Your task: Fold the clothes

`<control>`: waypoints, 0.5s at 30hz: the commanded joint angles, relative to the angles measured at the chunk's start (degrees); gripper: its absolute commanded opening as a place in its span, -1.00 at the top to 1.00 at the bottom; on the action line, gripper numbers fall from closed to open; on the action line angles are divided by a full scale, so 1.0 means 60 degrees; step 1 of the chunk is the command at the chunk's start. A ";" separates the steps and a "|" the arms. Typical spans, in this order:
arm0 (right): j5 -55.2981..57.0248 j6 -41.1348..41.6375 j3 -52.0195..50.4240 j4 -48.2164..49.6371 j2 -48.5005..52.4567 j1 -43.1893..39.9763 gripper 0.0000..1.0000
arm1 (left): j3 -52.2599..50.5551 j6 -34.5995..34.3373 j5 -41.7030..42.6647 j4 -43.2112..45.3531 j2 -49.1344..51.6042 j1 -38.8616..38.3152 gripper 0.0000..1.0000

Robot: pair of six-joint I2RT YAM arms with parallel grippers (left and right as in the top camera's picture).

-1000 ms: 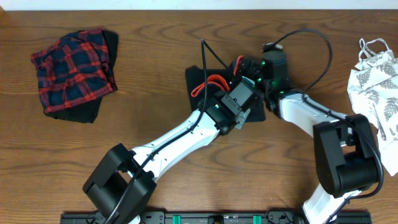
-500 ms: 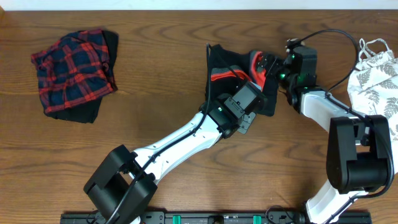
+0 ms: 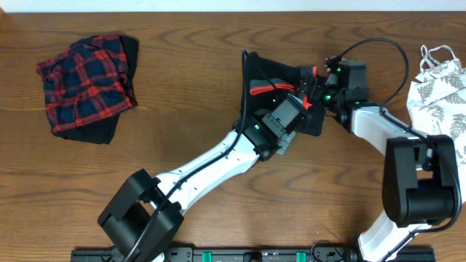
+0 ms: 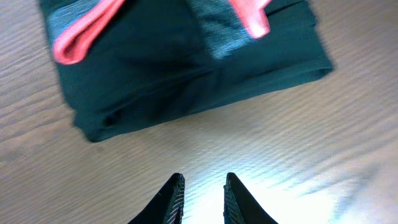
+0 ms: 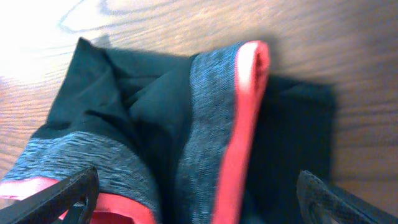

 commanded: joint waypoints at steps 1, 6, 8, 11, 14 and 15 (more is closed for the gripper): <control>0.0102 -0.1038 0.0109 0.0040 -0.0933 -0.0368 -0.99 | 0.0135 0.0113 -0.0594 -0.0168 0.0011 0.0484 0.53; 0.0710 -0.1279 0.0109 -0.0543 -0.2218 -0.0852 -0.99 | 0.0135 0.0117 -0.0554 -0.0157 0.0011 0.1494 0.43; 0.0892 -0.1402 0.0109 -0.1180 -0.2430 -0.0958 -0.98 | 0.0135 0.0157 -0.0346 -0.0051 0.0011 0.1978 0.41; 0.1453 -0.1453 0.0106 -0.2503 -0.2404 -0.0965 -0.93 | 0.0135 0.0656 0.0474 0.0408 0.0011 0.2619 0.41; 0.1636 -0.1450 0.0106 -0.3665 -0.2273 -0.0940 -0.14 | 0.0135 0.0736 0.1224 0.0940 0.0022 0.3155 0.45; 0.1639 -0.1413 0.0106 -0.3905 -0.2215 -0.0929 0.26 | 0.0135 0.0729 0.1388 0.1111 0.0036 0.3333 0.60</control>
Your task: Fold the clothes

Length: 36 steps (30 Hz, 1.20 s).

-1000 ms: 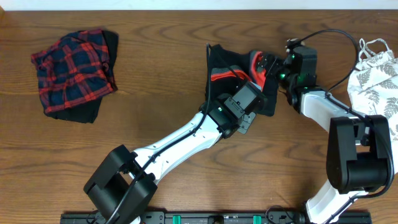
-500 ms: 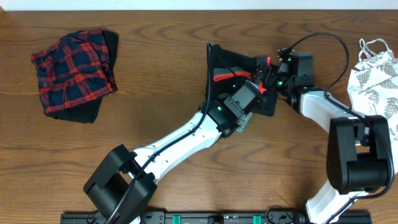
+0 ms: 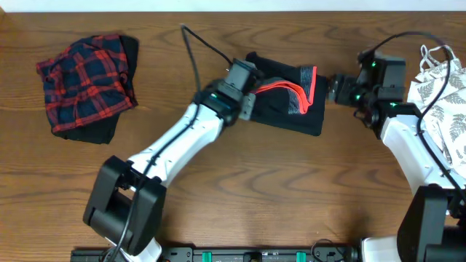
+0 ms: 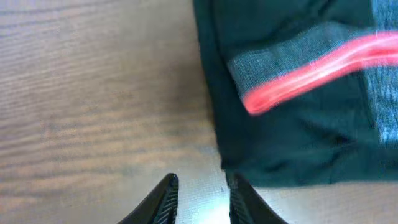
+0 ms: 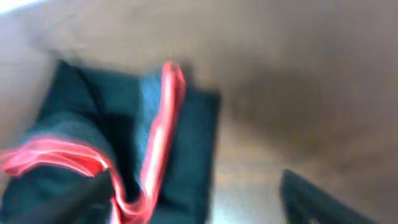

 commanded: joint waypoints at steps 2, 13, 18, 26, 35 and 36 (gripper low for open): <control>0.0444 -0.0080 -0.0026 -0.0750 0.0331 0.0025 0.49 | 0.0135 0.0306 0.1319 0.0528 0.0073 0.0696 0.73; 0.0481 0.0178 -0.0026 0.0091 0.1453 0.0175 0.39 | 0.0135 -0.0284 0.2962 0.1796 0.0863 0.1260 0.75; -0.0306 -0.0095 -0.0026 0.0776 0.2095 0.0331 0.33 | 0.0135 -0.0331 0.3574 0.2353 0.1093 0.1264 0.79; -0.0219 -0.0087 -0.0026 0.1348 0.2229 0.0750 0.25 | 0.0135 -0.0707 0.4258 0.2448 0.1978 0.1268 0.83; 0.0229 -0.0084 -0.0026 0.1300 0.2262 0.1166 0.23 | 0.0135 -0.0732 0.4787 0.2648 0.2437 0.1260 0.84; 0.0229 -0.0087 -0.0026 0.1275 0.2262 0.1195 0.23 | 0.0135 -0.0736 0.4787 0.2645 0.2444 0.1260 0.84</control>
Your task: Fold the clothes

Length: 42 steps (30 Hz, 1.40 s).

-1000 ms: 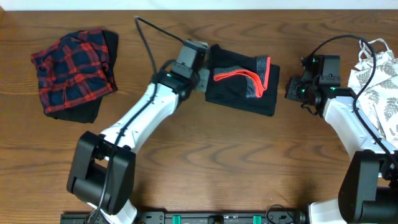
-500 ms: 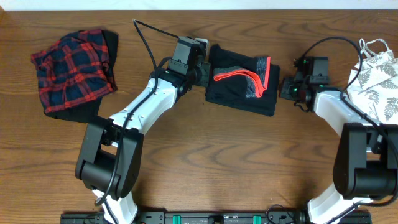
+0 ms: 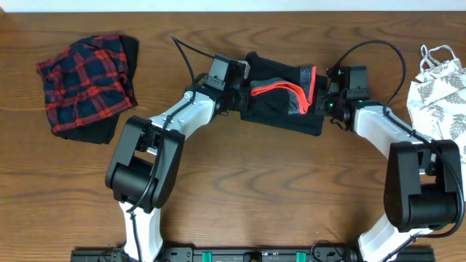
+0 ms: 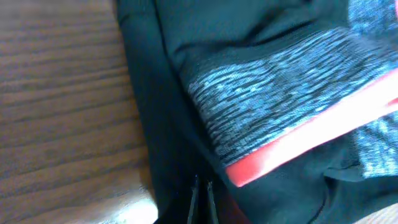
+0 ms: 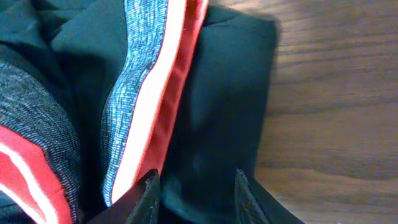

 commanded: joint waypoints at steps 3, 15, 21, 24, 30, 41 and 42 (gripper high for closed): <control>0.0164 -0.0098 -0.0007 -0.0113 0.0058 0.0215 0.23 | 0.0135 -0.0149 0.0255 0.0000 -0.0026 0.0004 0.85; 0.0160 -0.0098 -0.0007 -0.0561 0.0058 0.0233 0.24 | -0.0124 -0.0317 0.0415 -0.1370 0.0430 -0.0157 0.88; 0.0160 -0.0098 -0.0007 -0.0882 0.0058 0.0233 0.24 | -0.0226 -0.0317 0.0419 -0.2470 0.0430 -0.0146 0.88; 0.0160 -0.0102 -0.0007 -0.1020 0.0055 0.0233 0.24 | -0.0226 -0.0310 0.0415 -0.3031 0.0430 -0.0095 0.88; 0.0160 -0.0098 -0.0007 -0.1421 0.0055 0.0233 0.24 | -0.0226 -0.0306 0.0412 -0.3672 0.0415 0.0248 0.88; 0.0157 -0.0098 -0.0007 -0.1559 0.0051 0.0233 0.20 | -0.0222 0.0011 0.0495 -0.2958 -0.0244 0.0539 0.88; 0.0157 -0.0098 -0.0007 -0.1566 0.0051 0.0233 0.20 | -0.0222 0.0011 0.0495 -0.2816 -0.0321 0.0539 0.88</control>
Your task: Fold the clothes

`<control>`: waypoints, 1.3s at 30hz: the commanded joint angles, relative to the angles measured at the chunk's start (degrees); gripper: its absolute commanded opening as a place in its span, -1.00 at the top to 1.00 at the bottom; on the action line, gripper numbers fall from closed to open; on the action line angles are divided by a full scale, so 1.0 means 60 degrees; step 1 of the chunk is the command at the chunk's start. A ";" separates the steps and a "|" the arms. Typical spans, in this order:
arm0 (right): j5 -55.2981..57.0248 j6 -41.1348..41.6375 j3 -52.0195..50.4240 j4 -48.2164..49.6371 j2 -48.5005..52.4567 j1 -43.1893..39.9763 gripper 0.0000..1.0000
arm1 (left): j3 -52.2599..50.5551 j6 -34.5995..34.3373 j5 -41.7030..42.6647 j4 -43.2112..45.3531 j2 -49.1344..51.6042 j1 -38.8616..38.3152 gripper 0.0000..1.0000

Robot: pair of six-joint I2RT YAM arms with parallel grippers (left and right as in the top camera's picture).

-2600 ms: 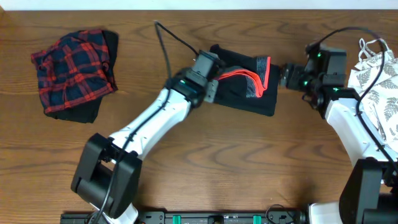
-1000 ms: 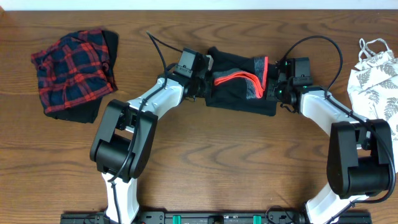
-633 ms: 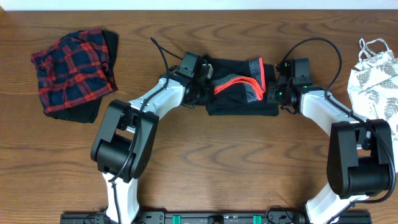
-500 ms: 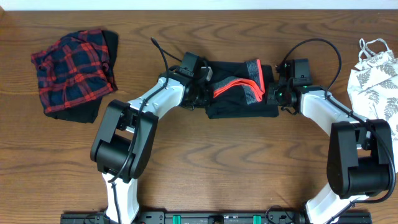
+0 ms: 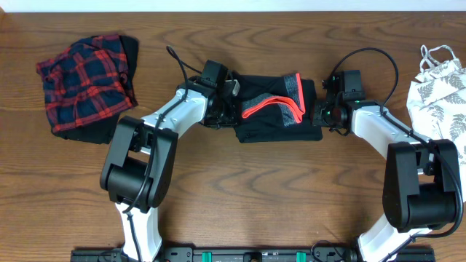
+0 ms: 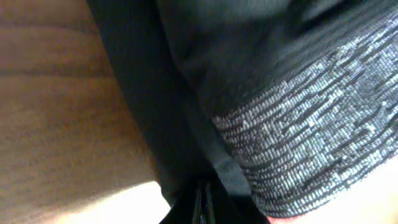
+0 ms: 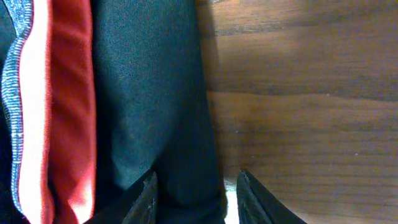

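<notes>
A folded black garment with grey and red trim lies level across the middle of the table. My left gripper sits at its left end; in the left wrist view the gripper is shut on the black fabric, fingertips buried in it. At the right end is my right gripper. The right wrist view shows that gripper with its fingers closed on a thick fold of the black cloth, beside the red band.
A red and blue plaid garment lies over a dark one at the far left. A white leaf-print garment lies at the right edge. Bare wooden table lies in front of the black garment.
The black garment lay slanted, left end further back; now it lies level and a little nearer and further left. Both grippers are still at its ends and have shifted with it.
First my left gripper hung narrowly open over the garment's near edge, my right open at its right end. Then the left was at the left end and the right stood clear. Later both gripped the ends; now the garment lies straightened.
</notes>
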 commanded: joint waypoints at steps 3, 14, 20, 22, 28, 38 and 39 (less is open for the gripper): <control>0.0047 -0.0095 -0.0007 0.0004 0.0047 0.0098 0.19 | -0.0175 0.0178 -0.0572 0.0466 -0.0412 0.0084 0.88; 0.0153 -0.1257 0.0182 0.0135 -0.0703 0.0441 -0.11 | -0.0175 0.0138 -0.0186 0.0503 -0.0576 0.0175 0.88; 0.0583 -0.2867 0.1151 0.0036 -0.2623 0.0841 -0.84 | -0.0175 0.0106 -0.0561 0.0437 -0.1344 0.0630 0.88; 0.0401 -0.3646 0.1541 -0.0259 -0.2951 0.1056 -0.87 | -0.0175 0.0106 -0.0998 0.0324 -0.1836 0.0885 0.88; 0.0732 -0.6240 0.2623 -0.1636 -0.2838 0.2335 -0.98 | -0.0175 -0.0244 -0.1268 -0.0554 -0.3493 0.2189 0.80; 0.1577 -0.7012 0.2634 -0.1829 -0.0838 0.3246 -0.99 | -0.0175 -0.0353 -0.1231 -0.1377 -0.4350 0.3198 0.79; 0.1785 -0.7158 0.2634 -0.1796 -0.0637 0.3282 -0.98 | -0.0178 -0.0353 -0.1231 -0.1406 -0.4350 0.3198 0.78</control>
